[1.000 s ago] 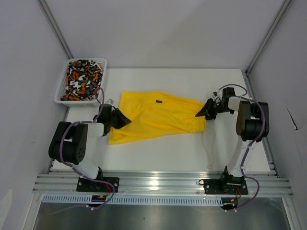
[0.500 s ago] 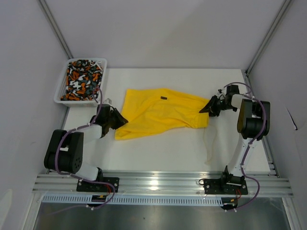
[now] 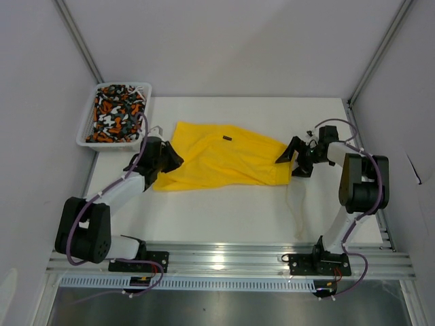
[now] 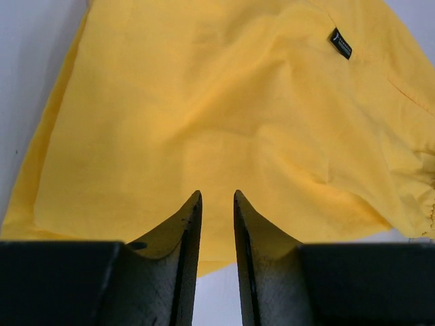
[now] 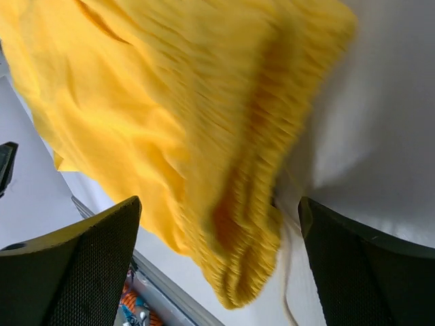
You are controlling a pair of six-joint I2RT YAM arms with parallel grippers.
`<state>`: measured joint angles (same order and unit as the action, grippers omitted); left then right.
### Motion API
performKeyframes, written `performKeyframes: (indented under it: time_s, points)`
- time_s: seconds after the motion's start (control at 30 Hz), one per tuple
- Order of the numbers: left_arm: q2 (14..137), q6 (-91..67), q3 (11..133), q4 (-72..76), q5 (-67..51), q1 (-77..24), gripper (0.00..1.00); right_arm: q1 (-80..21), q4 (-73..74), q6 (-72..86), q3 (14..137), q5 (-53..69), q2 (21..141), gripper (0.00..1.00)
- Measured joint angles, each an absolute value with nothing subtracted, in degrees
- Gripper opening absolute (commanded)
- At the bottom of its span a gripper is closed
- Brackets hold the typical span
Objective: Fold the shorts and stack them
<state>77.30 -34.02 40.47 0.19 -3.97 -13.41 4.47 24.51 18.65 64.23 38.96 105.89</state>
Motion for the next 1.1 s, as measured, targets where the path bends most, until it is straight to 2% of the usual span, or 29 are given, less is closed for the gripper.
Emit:
performKeyframes:
  time_s: [0.2, 0.33, 0.6, 0.8, 0.83, 0.9, 1.1]
  points:
    - [80.53, -33.58, 42.24, -0.08, -3.33, -15.57, 0.29, 5.69, 21.28, 19.86, 56.80, 39.03, 101.38, 0.95]
    - [85.34, -32.88, 43.79, -0.12, -3.11, -15.81, 0.29, 5.69, 17.02, 21.26, 52.16, 40.12, 99.02, 0.84]
    - [91.44, -32.34, 45.93, -0.05, -3.14, -15.81, 0.29, 5.87, 11.40, 23.77, 50.41, 41.89, 99.68, 0.73]
    - [91.53, -31.94, 45.93, 0.14, -3.16, -15.81, 0.29, 6.31, 11.44, 23.55, 51.62, 41.19, 101.21, 0.34]
    - [91.53, -31.90, 45.93, 0.21, -3.16, -15.79, 0.29, 6.39, 11.42, 23.44, 51.79, 41.21, 101.49, 0.19]
    - [91.53, -31.86, 45.93, 0.34, -3.18, -15.79, 0.29, 6.50, 11.70, 23.31, 51.81, 41.19, 101.60, 0.01]
    - [92.33, -31.79, 45.91, 0.32, -3.18, -15.05, 0.28, 7.40, 14.57, 22.04, 52.34, 40.21, 101.58, 0.00]
